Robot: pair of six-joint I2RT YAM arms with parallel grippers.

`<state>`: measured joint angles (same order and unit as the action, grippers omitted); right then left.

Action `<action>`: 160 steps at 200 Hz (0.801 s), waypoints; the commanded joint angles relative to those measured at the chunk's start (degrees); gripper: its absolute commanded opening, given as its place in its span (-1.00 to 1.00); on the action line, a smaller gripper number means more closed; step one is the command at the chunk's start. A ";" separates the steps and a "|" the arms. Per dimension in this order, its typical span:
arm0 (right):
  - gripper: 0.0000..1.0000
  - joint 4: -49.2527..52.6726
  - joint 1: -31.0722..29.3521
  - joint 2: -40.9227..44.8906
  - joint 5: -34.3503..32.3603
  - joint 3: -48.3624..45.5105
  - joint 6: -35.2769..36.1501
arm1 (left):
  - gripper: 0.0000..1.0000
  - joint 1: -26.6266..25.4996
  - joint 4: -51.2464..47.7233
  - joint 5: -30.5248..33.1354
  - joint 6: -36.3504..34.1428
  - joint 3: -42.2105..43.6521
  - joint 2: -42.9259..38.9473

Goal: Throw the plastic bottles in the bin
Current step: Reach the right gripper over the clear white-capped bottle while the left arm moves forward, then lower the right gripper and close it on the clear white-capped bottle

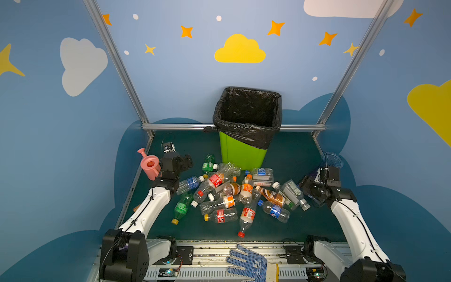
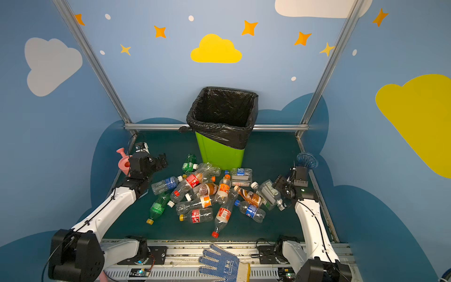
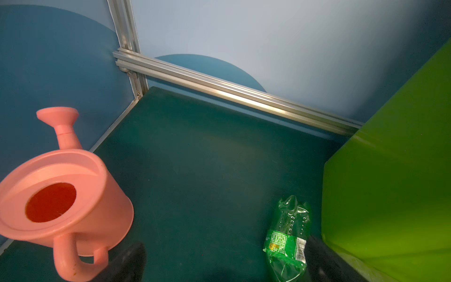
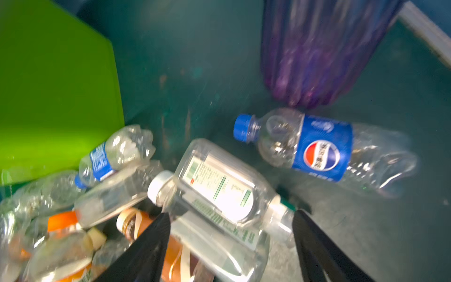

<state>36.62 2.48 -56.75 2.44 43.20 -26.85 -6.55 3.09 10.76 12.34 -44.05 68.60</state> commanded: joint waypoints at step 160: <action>0.78 0.11 -4.84 -16.64 -2.26 4.25 10.05 | 1.00 -0.22 -2.67 -1.90 0.31 -1.04 -1.45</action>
<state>38.11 -1.91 -72.29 2.15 45.12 -18.52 -6.55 2.09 9.32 12.51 -44.05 68.16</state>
